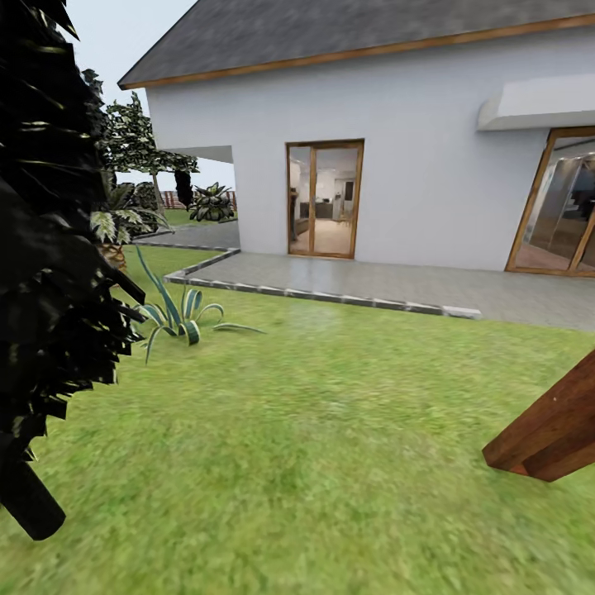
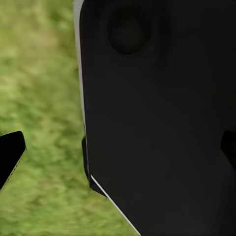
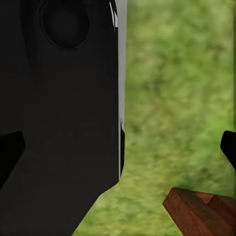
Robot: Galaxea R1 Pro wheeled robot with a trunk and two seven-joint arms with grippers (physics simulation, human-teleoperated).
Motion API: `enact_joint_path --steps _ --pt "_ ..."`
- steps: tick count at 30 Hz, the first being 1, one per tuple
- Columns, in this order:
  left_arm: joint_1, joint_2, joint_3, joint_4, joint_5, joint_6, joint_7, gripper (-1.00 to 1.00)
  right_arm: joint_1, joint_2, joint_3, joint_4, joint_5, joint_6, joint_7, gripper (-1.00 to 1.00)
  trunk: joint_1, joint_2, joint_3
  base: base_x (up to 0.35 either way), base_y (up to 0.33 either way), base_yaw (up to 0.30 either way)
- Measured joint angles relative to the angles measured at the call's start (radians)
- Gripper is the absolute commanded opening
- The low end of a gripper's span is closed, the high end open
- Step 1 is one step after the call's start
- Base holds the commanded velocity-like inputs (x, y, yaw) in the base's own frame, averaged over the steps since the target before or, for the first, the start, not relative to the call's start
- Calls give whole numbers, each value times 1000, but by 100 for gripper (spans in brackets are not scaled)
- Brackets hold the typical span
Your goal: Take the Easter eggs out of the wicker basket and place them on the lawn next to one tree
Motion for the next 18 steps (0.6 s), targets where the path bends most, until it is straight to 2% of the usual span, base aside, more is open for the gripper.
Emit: enact_joint_path --steps 4,6,18 --pt "0 2 -1 -10 0 0 -4 100 0 0 -2 0 -3 0 0 100 0 0 0 112 -13 0" --pt "0 -6 -4 -8 -1 2 -20 100 0 1 -5 0 -8 0 0 100 0 0 0 233 -76 0" --pt "0 -5 0 -6 3 3 -27 100 0 0 -5 0 -6 -1 0 100 0 0 0 299 -64 0"
